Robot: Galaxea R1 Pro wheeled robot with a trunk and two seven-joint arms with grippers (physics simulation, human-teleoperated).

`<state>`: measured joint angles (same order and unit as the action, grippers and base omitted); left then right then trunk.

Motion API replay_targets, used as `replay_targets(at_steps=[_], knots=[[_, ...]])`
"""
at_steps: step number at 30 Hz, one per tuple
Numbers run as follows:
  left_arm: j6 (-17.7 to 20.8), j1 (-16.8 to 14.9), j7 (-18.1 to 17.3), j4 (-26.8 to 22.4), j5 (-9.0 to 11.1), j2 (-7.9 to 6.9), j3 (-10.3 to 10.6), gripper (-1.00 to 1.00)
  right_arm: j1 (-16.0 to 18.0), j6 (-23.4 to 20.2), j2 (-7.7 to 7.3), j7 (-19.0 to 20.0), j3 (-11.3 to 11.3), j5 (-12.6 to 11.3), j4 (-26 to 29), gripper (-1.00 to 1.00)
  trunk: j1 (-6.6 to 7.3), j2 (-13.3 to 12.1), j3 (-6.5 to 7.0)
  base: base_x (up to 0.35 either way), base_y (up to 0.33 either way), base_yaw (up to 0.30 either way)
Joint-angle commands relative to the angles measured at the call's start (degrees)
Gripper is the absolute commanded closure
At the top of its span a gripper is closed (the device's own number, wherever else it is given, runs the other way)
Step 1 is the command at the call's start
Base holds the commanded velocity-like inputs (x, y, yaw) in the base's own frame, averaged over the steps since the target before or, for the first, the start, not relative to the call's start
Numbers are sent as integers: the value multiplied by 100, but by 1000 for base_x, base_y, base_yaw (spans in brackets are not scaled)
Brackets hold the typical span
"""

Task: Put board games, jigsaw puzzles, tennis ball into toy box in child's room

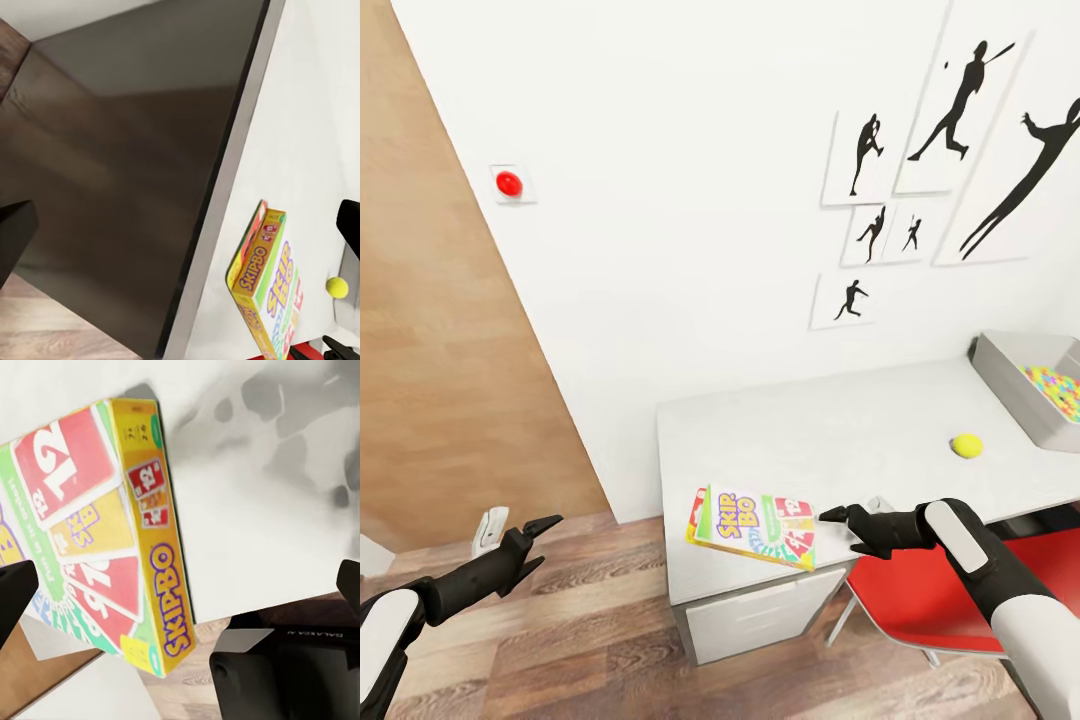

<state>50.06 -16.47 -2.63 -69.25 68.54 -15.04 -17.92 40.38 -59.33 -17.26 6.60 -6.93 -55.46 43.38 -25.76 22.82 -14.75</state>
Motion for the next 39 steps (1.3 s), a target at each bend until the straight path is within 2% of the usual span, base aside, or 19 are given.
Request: replay_targets(at_steps=[1, 9, 33, 39], knots=[[30, -5, -28, 0, -25, 1, -10, -100, 5, -8, -6, 60, -16, 58, 1, -100, -3, 11, -12, 0, 0, 25], [31, -5, -28, 0, -25, 1, -10, -100, 5, -3, -3, 60, -18, 60, 3, -100, -3, 11, -20, 0, 0, 121], [30, -5, -28, 0, -18, 15, -10, -100, 20, 0, -30, 70, -1, 59, 17, -100, -3, 11, -22, 0, 0, 268], [30, -5, -28, 0, -17, 18, -7, -100, 22, 0, -51, 81, 5, 57, 23, -100, -3, 11, -23, 0, 0, 120]])
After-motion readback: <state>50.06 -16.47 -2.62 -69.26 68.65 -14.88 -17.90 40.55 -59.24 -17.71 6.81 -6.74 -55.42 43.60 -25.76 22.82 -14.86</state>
